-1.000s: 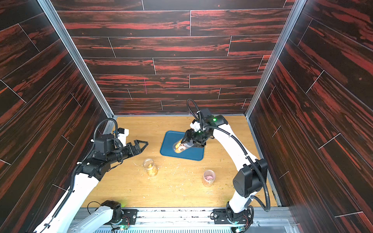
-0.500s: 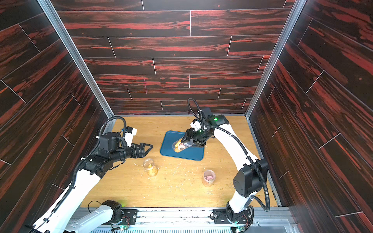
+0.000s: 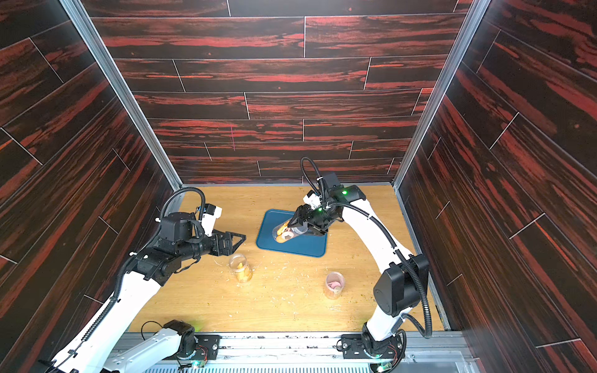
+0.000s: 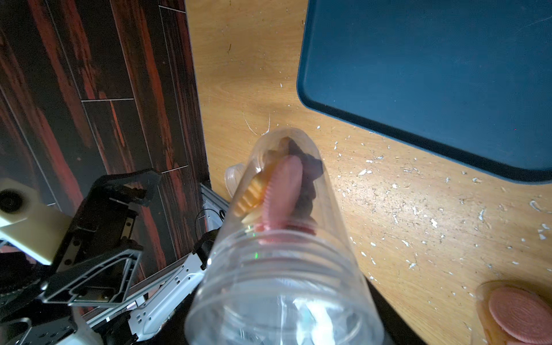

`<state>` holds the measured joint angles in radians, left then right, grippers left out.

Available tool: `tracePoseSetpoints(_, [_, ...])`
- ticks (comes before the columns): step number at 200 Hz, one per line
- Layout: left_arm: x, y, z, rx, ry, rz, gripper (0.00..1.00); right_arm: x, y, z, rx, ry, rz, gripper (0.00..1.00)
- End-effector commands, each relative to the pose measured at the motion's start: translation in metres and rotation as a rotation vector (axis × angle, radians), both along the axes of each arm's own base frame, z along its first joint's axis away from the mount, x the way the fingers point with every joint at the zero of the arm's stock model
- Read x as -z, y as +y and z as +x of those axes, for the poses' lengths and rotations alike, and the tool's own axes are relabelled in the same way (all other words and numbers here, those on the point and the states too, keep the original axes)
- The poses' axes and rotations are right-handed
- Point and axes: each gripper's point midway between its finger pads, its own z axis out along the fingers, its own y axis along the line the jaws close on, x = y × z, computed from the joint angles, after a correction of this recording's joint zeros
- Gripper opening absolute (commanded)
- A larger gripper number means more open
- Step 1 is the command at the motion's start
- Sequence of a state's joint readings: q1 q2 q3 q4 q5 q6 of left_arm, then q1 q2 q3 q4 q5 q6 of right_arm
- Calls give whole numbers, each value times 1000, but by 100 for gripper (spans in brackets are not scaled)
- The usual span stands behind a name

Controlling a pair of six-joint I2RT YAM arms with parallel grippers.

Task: Pour the cookies out of the jar
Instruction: Pick up the jar from the center of the board.

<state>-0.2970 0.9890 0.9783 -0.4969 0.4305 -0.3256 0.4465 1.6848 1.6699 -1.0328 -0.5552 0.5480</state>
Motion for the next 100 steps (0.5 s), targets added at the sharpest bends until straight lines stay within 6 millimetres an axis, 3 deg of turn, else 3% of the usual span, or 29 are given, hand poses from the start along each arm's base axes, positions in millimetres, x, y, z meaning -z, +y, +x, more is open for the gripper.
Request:
tracePoseSetpoints(1, [-11,-4,7,-18,-8,-42,100,-27,1,-7,-3,-50,73,67])
tracePoseSetpoints(38, [-9,-3,22,-154,99,-167,100,-34,3,-8,1,-70,109,67])
tracePoseSetpoints(79, [5,-19,47,-298,375,-415,100,-40,5,-8,11,-94,145,67])
tracePoseSetpoints(100, [13,-17,58,-438,515,-553,100,-45,5,-7,23,-116,160,67])
